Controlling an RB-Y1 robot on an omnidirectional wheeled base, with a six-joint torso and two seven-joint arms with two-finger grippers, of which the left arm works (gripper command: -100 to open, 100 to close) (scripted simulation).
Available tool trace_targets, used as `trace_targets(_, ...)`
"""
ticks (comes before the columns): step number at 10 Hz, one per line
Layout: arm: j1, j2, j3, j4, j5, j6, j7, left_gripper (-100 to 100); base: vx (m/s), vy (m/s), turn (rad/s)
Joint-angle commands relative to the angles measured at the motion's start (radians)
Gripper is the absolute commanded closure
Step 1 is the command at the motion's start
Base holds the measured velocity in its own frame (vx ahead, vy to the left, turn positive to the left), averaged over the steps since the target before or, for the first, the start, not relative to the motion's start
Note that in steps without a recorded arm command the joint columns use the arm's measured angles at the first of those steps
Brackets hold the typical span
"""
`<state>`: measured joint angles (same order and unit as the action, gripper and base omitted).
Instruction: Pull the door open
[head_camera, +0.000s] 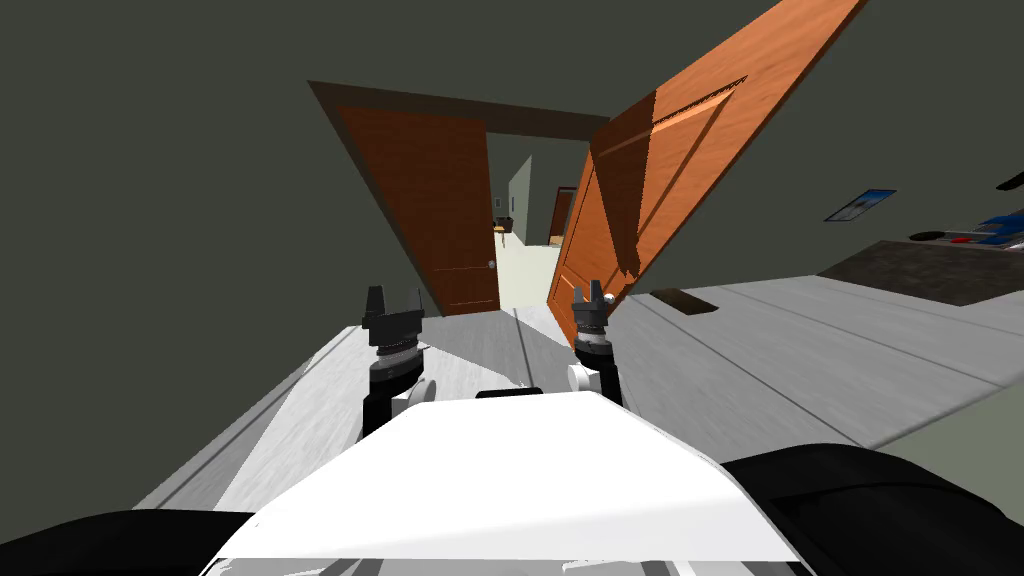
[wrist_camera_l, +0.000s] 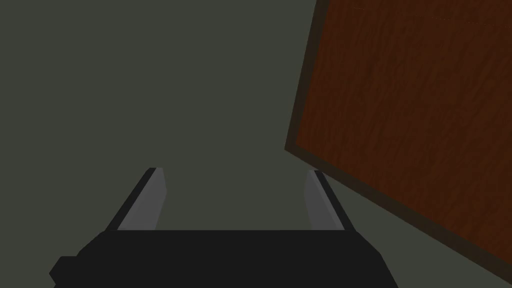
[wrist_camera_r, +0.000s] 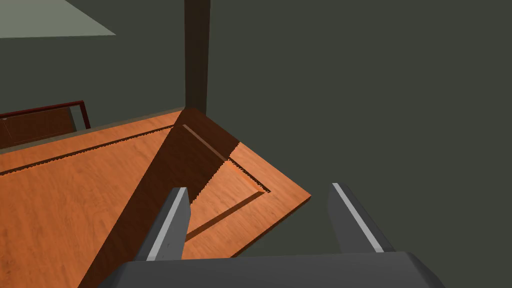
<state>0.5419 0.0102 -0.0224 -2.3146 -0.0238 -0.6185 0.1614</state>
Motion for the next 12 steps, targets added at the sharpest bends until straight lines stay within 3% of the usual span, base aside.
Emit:
trace_targets(1,-0.009,0.011,0.007,0.028,-0.014,-0.006,-0.024,-100,0.048,-0.096,0.047)
trace_targets(12,-0.071,0.06,0.054,0.231,-0.116,-0.053,-0.194,-100,0.162,-0.046,0.04)
